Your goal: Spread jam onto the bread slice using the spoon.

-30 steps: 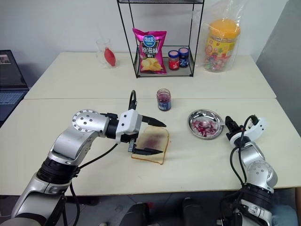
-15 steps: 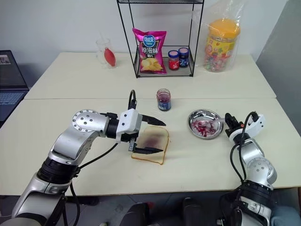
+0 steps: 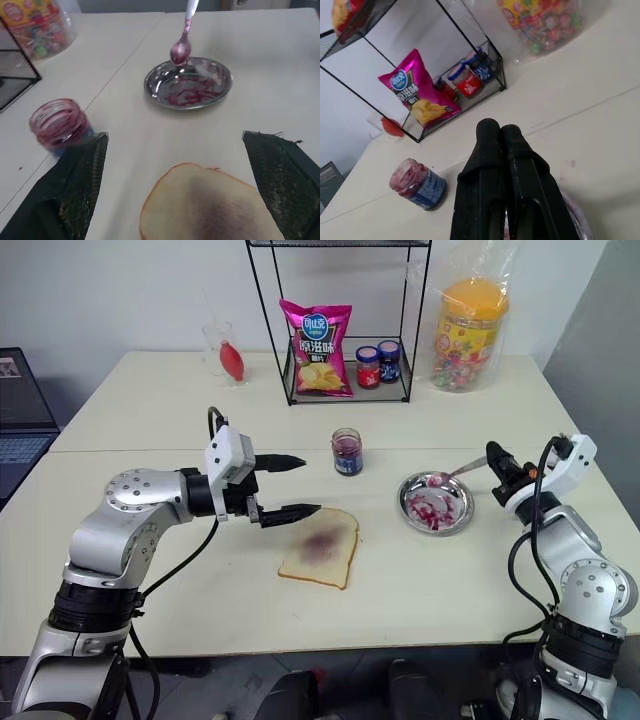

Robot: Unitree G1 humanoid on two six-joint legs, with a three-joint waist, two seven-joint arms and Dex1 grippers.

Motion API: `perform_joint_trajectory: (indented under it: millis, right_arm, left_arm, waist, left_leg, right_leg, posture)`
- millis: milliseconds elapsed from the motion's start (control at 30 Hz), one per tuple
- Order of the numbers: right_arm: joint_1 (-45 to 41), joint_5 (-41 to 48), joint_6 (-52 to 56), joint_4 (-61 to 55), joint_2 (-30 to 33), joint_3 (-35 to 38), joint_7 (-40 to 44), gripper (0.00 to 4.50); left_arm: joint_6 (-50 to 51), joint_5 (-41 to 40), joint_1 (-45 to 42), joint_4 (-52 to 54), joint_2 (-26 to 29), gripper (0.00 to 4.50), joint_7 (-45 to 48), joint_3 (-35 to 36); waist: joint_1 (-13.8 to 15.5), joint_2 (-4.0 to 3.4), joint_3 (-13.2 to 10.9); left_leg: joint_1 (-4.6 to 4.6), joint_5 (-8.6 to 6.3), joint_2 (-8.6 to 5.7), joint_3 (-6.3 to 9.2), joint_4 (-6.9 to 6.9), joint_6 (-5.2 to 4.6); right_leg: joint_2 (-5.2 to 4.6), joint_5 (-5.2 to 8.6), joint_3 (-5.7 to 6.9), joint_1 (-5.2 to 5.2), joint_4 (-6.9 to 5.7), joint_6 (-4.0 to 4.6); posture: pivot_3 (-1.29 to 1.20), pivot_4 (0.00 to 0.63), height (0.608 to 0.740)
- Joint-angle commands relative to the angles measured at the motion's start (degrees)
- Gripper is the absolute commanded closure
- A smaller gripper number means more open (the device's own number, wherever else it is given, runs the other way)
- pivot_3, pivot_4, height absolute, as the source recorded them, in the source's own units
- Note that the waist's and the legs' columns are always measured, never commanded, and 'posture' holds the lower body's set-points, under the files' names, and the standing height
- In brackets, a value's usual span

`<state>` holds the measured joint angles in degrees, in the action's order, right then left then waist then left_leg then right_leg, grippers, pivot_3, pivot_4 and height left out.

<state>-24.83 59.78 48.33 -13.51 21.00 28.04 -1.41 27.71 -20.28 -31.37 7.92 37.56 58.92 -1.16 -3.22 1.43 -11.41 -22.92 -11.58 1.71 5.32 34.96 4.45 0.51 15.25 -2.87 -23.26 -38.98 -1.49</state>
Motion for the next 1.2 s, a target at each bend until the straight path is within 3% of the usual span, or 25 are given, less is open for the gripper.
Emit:
perform_joint_trajectory:
  millis: [33, 133, 267, 500, 800, 1200]
  right_arm:
    - [-7.40, 2.74, 1.45, -3.01, 1.89, -2.19, -0.53, 4.48]
    - [-14.20, 0.88, 2.41, -0.46, 1.59, -6.70, 0.27, 4.48]
    - [-27.55, -8.07, -2.21, 11.04, -2.29, -15.87, 5.35, 4.48]
    - [-40.42, -25.71, -16.54, 33.41, -3.86, -27.17, 20.40, 4.48]
    - [-44.46, -38.30, -28.57, 47.52, -5.81, -31.93, 30.97, 4.48]
    - [-46.00, -50.47, -40.91, 60.51, -9.52, -34.23, 32.89, 4.48]
  left_arm:
    - [1.37, -1.33, 0.59, 1.49, 0.95, 0.00, -4.00, 5.06]
    - [1.90, -0.92, 2.12, 1.71, 1.81, 0.00, -5.91, 7.02]
    - [5.19, -2.94, 5.97, 5.32, 1.57, 0.00, -9.73, 10.94]
    - [8.06, -5.47, 9.80, 10.01, 2.91, 0.00, -10.98, 12.06]
    - [9.74, -7.62, 10.00, 11.50, 3.24, 0.00, -13.09, 12.47]
    - [8.41, -6.91, 7.79, 8.82, 3.37, 0.00, -12.82, 10.29]
  waist:
    - [-0.05, -0.04, -0.03]
    - [-0.37, -0.09, -0.06]
    - [-1.28, -0.12, -0.08]
    - [-0.07, -0.07, -0.08]
    - [-0.04, -0.07, -0.08]
    - [-0.11, -0.07, -0.08]
  left_leg:
    - [-0.01, 0.00, 0.00, 0.02, 0.00, 0.00]
    - [0.01, 0.00, 0.01, -0.05, -0.01, 0.00]
    - [0.05, 0.00, 0.06, -0.26, -0.06, -0.01]
    - [-0.09, -0.01, 0.04, -0.39, -0.07, 0.00]
    - [-0.08, -0.01, 0.04, -0.51, -0.08, 0.00]
    - [-0.04, -0.01, 0.05, -0.60, -0.07, 0.00]
  right_leg:
    - [0.00, 0.00, 0.03, 0.00, 0.00, 0.00]
    - [0.00, -0.01, -0.05, -0.05, -0.01, -0.02]
    - [0.06, -0.02, -0.25, -0.13, -0.04, -0.02]
    - [0.04, -0.03, -0.36, -0.23, 0.09, -0.05]
    - [0.03, -0.03, -0.47, -0.30, 0.04, -0.05]
    - [0.03, -0.06, -0.58, -0.33, -0.01, -0.08]
  posture:
    - [0.00, 0.150, 0.740]
    - [0.00, 0.150, 0.740]
    - [0.00, 0.150, 0.740]
    - [0.00, 0.150, 0.740]
    - [0.00, 0.150, 0.740]
    - [0.00, 0.150, 0.740]
